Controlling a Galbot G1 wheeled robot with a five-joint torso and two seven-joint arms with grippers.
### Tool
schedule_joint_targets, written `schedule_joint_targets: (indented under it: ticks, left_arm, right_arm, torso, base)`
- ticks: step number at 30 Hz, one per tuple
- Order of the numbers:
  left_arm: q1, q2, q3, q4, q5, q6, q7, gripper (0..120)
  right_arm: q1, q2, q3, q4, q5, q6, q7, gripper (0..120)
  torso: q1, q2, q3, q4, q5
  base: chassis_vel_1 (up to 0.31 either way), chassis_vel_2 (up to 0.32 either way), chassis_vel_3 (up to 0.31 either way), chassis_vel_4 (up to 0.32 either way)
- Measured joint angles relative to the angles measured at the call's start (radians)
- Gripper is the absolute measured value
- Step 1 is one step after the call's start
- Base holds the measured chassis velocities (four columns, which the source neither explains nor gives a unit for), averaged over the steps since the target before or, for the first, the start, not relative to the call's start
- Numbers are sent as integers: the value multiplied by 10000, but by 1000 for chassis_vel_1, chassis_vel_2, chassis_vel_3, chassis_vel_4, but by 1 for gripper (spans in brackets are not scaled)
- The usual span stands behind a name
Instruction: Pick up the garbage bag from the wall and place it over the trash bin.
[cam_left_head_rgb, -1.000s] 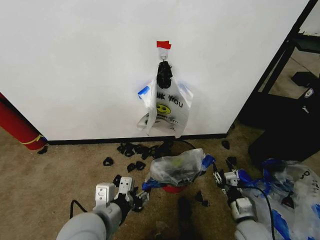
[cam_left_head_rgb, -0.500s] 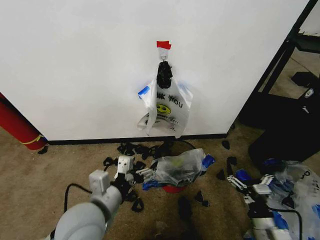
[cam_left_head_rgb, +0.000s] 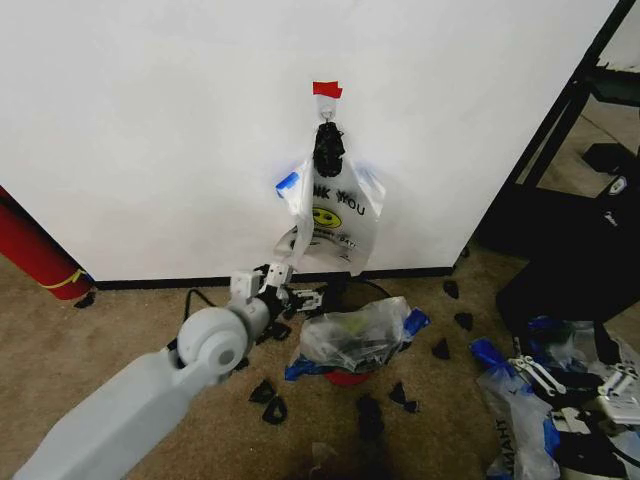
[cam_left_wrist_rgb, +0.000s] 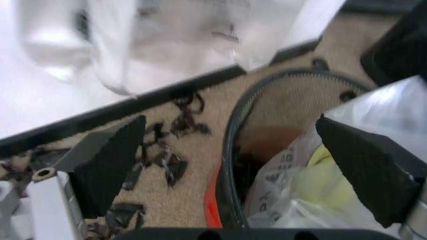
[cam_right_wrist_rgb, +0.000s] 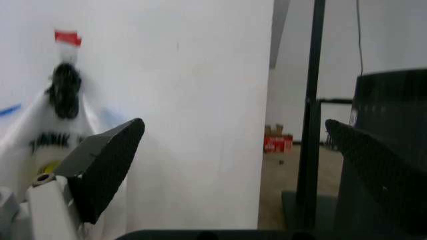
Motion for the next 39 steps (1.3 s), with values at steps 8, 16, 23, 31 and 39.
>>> schedule_joint_targets:
  ticks: [8,16,23,31,39]
  left_arm:
    - [-1059,-592,634,1406,-933,863,487,94]
    - [-1694,-1040,1187,2410,-1200,1093,536,77]
    - [-2199,-1067,1710,2985,-1540,1216,708,52]
    - [-2401,-1260,1797,3223,-1637,1186,662,24]
    - [-2220,-1249,1805,3097,-1642,987,466,3]
  right_arm:
    - [-19,125,-213,310,-215,-503,430,100]
    - [149,76,-207,496,-147,-800,454,100]
    - [241,34,-215,578,-126,-916,495,100]
    - [315,12,-198,515,-101,-920,523,100]
    - [417,-7,-249,378,-144,-922,529,100]
  torso:
    - [-1,0,-1,3,2]
    - [0,0,-1,0,1]
    - [0,0,-1,2,2]
    - [0,0,-1,1,1]
    - [-1,0,-2,2,2]
  base:
    - [0,0,0,0]
    - [0,0,0,0]
    - [0,0,0,0]
    - [0,0,0,0]
    - [0,0,0,0]
